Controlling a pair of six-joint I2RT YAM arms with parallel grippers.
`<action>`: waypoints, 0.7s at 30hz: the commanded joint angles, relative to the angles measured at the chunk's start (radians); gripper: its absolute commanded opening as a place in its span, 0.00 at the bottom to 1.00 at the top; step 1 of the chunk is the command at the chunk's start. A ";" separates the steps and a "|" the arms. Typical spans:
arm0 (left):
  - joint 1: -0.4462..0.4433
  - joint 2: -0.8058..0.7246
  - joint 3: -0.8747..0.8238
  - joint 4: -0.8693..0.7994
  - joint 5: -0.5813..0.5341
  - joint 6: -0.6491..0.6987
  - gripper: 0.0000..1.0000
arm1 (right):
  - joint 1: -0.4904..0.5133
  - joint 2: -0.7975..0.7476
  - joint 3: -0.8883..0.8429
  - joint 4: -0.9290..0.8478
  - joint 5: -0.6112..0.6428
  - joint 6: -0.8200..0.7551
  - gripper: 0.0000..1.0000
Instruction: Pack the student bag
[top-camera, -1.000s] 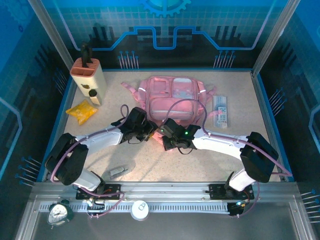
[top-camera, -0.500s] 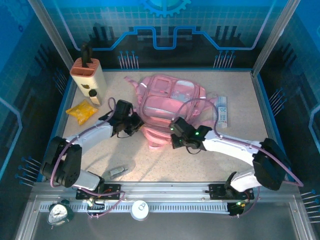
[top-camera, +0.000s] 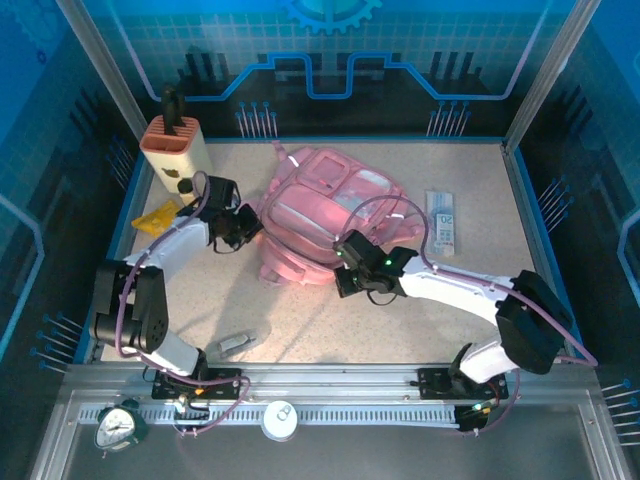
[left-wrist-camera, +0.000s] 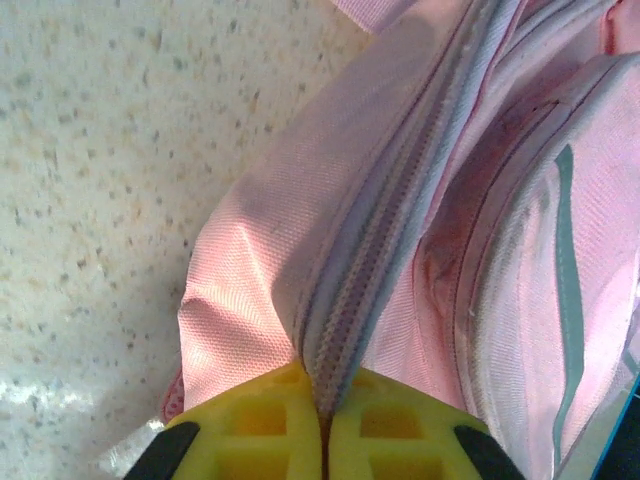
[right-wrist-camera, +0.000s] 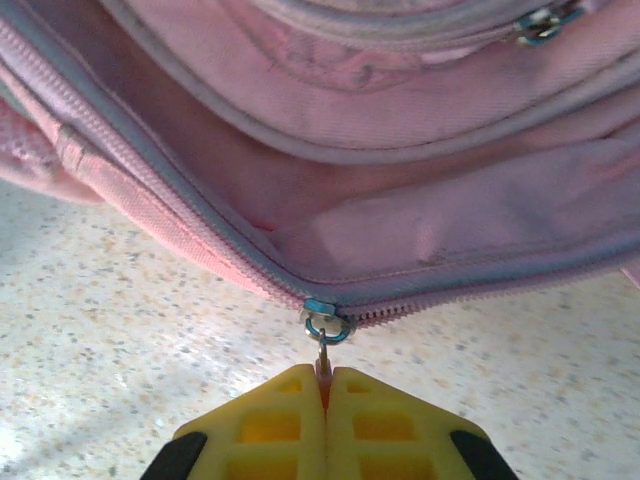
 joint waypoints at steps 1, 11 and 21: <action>0.015 -0.036 0.055 -0.036 0.000 0.058 0.18 | 0.028 0.033 0.045 0.011 -0.040 0.018 0.00; -0.166 -0.334 -0.212 0.063 0.002 -0.286 0.54 | 0.029 0.020 0.011 0.009 -0.022 0.014 0.00; -0.462 -0.283 -0.297 0.251 -0.127 -0.611 0.65 | 0.029 0.027 0.002 0.039 -0.026 0.024 0.00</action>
